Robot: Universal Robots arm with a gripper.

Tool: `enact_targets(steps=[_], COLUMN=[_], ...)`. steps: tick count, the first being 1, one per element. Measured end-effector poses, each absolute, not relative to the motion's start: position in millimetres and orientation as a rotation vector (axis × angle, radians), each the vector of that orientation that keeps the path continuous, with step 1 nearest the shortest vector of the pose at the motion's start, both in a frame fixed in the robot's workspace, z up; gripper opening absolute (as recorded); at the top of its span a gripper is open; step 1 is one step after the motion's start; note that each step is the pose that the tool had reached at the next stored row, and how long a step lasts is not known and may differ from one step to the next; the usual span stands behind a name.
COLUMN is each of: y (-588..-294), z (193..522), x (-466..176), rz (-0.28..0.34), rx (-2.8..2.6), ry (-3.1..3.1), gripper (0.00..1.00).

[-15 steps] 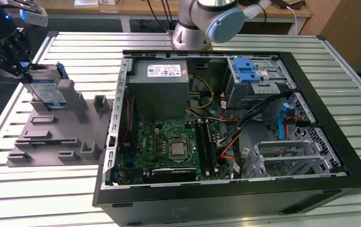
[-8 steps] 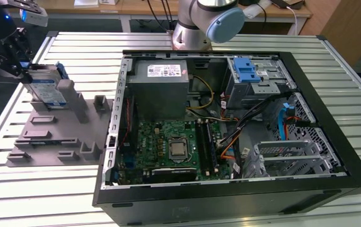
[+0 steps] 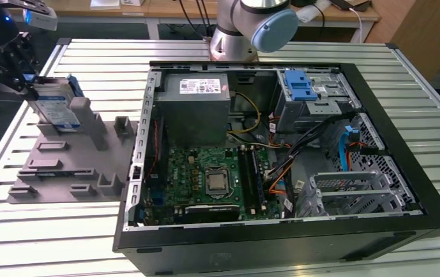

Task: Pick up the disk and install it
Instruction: 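Pick up the disk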

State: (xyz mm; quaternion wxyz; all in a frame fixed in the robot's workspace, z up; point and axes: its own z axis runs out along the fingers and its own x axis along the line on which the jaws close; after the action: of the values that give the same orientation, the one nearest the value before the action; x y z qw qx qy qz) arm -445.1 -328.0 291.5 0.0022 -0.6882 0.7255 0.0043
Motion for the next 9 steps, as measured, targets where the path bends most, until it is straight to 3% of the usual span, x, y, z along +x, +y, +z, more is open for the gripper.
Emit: enact_targets(steps=[9], y=[-328.0], z=[302.1], x=[-445.1], rz=[0.013], rx=[-2.159], ry=[2.276], gripper=[0.36])
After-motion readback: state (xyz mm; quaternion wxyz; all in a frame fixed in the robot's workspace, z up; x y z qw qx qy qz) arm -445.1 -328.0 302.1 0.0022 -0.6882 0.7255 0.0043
